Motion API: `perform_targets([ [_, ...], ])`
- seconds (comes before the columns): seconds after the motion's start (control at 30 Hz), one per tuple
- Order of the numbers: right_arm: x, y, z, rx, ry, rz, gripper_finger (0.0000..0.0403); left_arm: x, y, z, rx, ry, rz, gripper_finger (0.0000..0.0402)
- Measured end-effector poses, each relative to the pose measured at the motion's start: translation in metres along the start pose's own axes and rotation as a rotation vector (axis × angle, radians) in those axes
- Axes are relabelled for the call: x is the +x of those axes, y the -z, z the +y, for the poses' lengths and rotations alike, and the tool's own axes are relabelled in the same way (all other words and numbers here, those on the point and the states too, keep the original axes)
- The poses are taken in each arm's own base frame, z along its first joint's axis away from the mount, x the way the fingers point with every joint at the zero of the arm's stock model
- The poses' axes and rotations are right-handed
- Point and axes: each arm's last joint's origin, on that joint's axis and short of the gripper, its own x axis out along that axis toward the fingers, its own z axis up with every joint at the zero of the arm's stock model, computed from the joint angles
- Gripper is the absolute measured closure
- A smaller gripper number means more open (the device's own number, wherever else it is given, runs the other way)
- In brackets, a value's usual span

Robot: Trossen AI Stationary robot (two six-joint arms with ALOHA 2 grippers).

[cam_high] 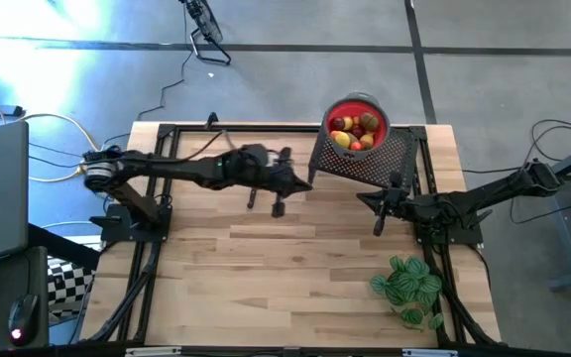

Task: Pick & Place Fruit
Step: Put the black knife on the shelf

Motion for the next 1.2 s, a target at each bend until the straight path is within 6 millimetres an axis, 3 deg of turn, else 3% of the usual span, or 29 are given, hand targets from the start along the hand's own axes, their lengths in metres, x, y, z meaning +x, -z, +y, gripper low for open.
perform_targets([
  [0.17,0.0,0.0,0.0,0.001,0.0,-0.001,0.0401,-0.033,0.012,-0.008,0.018,-0.018,-0.09,0.0401],
  [0.37,0.0,0.0,0.0,0.001,0.0,-0.001,0.0401,-0.052,0.025,-0.014,0.017,-0.025,-0.105,0.0401],
  [1.2,0.0,-0.001,0.0,-0.05,-0.005,-0.006,0.0401,-0.054,0.036,-0.017,-0.07,-0.002,-0.006,0.0401],
])
